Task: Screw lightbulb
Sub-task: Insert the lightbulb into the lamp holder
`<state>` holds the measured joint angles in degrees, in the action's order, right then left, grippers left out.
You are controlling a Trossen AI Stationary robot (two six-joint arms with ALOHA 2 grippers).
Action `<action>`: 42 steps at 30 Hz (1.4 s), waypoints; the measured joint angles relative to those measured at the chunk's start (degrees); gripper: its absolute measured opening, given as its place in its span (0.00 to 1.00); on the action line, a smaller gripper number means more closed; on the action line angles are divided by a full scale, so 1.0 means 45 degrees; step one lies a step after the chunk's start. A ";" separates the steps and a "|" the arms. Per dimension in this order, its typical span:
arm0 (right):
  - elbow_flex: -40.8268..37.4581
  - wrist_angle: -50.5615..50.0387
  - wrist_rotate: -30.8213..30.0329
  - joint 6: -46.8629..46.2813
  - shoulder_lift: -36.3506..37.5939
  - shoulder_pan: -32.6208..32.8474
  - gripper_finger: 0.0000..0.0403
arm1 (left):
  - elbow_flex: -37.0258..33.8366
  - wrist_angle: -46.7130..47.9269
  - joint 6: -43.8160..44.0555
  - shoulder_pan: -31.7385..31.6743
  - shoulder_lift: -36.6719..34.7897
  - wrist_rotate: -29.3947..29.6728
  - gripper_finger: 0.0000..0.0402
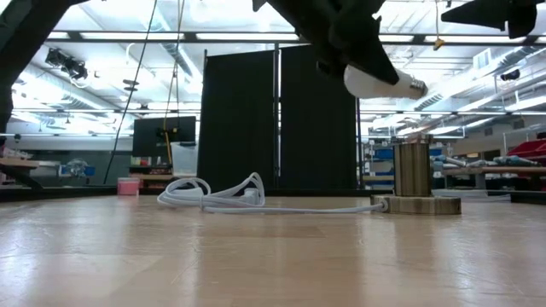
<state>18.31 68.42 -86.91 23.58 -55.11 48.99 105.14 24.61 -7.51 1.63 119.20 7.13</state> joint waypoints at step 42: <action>-0.0604 -0.1418 0.0951 -0.2729 0.0005 -0.1020 0.79 | 0.0424 0.0547 -0.0869 -0.1112 0.0182 -0.1897 0.70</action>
<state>15.59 62.04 -82.63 11.29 -55.09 44.40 107.04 27.07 -11.42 -3.38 120.01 -1.41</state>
